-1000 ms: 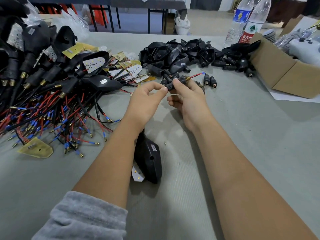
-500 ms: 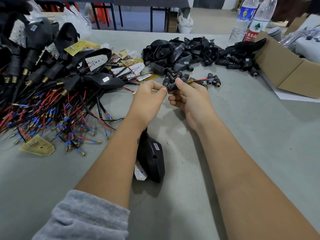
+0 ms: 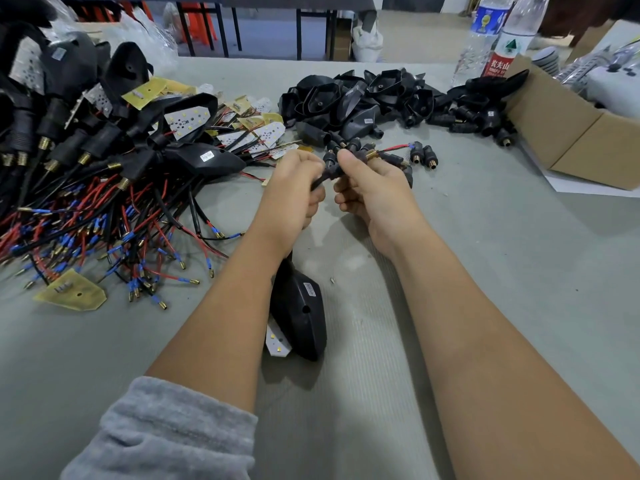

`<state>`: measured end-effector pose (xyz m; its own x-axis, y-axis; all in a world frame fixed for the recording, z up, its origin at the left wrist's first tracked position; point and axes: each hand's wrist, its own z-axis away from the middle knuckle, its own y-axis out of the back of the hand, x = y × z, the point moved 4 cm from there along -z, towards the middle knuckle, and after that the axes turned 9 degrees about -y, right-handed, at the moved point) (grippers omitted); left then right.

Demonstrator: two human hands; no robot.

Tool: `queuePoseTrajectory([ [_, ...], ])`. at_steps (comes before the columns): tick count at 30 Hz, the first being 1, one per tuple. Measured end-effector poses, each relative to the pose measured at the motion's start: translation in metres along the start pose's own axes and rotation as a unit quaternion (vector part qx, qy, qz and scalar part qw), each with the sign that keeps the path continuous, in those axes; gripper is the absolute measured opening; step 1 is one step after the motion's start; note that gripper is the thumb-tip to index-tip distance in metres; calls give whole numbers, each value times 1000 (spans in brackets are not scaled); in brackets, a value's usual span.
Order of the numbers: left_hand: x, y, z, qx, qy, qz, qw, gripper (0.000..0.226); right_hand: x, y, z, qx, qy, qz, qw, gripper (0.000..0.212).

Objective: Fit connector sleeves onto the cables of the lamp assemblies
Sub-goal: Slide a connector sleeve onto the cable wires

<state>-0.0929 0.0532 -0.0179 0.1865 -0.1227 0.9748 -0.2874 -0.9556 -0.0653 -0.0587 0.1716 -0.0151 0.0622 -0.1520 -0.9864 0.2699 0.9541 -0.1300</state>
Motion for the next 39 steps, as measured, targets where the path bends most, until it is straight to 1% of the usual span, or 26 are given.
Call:
queuePoseTrajectory([
  [1, 0, -1, 0, -6, 25, 38, 999, 16, 0, -2, 1, -5, 11, 29, 1000, 18],
  [2, -1, -1, 0, -9, 39, 47, 998, 23, 0, -5, 2, -9, 24, 63, 998, 18],
  [4, -1, -2, 1, -3, 36, 6, 999, 33, 0, -9, 4, -9, 44, 112, 993, 23],
  [6, 0, -3, 2, -4, 6, -31, 999, 32, 1, -12, 3, -11, 29, 112, 993, 34],
  [8, 2, -6, 3, -24, -27, -41, 998, 24, 2, -10, 1, 0, -5, 78, 997, 45],
  [9, 2, -6, 3, -29, -34, -53, 998, 21, 2, -8, 0, 14, -13, 60, 998, 47],
  [12, 0, -1, 2, -21, -25, -106, 994, 20, 2, -1, -1, 62, -3, 25, 998, 43],
  [14, -1, 0, 2, -17, -19, -102, 994, 21, 1, 2, -1, 79, 14, -1, 997, 32],
  [16, 0, -1, 3, -13, -10, -73, 997, 23, 1, 5, 0, 82, 22, -35, 996, 24],
  [18, 1, -1, 4, -11, -7, -67, 998, 23, 0, 9, 0, 74, 24, -58, 995, 25],
  [20, 1, -1, 4, -10, -9, -84, 996, 19, -1, 13, 0, 61, 20, -72, 995, 27],
  [23, 1, -1, 4, -28, 3, -69, 997, 12, -1, 16, 1, 58, 12, -70, 996, 28],
  [27, 0, 0, 4, -63, 21, -47, 997, 27, -2, 15, 2, 72, 23, -59, 995, 28],
  [31, -1, 2, 3, -84, 28, -65, 994, 37, -3, 15, 1, 80, 29, -71, 994, 28],
  [35, -1, 0, 4, -86, 24, -98, 991, 49, -3, 14, 0, 73, 38, -88, 993, 28],
  [39, -1, 0, 4, -59, 16, -135, 989, 56, -4, 15, -1, 81, 43, -93, 991, 30],
])
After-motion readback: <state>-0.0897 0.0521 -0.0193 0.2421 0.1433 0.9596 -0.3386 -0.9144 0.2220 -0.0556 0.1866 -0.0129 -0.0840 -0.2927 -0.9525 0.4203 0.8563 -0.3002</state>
